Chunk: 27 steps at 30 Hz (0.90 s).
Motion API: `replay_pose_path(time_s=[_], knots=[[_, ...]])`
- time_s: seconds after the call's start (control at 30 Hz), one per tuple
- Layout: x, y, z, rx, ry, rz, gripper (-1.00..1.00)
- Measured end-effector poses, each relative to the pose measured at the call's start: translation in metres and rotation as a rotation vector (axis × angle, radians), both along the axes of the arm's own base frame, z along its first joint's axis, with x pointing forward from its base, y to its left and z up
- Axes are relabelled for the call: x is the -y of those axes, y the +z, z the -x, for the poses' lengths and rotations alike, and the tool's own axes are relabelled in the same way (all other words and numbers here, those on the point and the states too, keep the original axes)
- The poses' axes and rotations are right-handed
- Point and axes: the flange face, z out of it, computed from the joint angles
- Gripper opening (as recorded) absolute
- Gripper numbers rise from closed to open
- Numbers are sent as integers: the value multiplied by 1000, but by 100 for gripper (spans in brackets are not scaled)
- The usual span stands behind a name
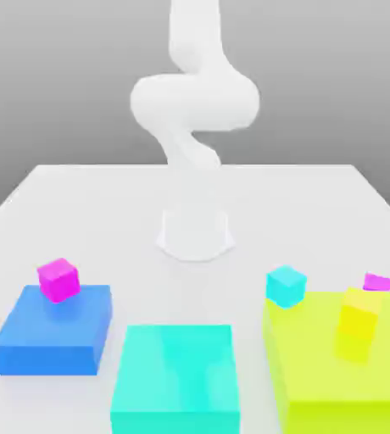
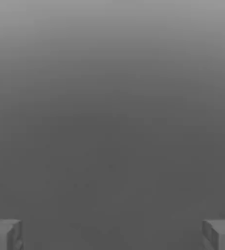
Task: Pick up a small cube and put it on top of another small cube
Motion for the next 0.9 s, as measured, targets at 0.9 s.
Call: replay_pose_path(time_s=[0.9], knots=[[-295,-386,60,-273,1798,807,0]])
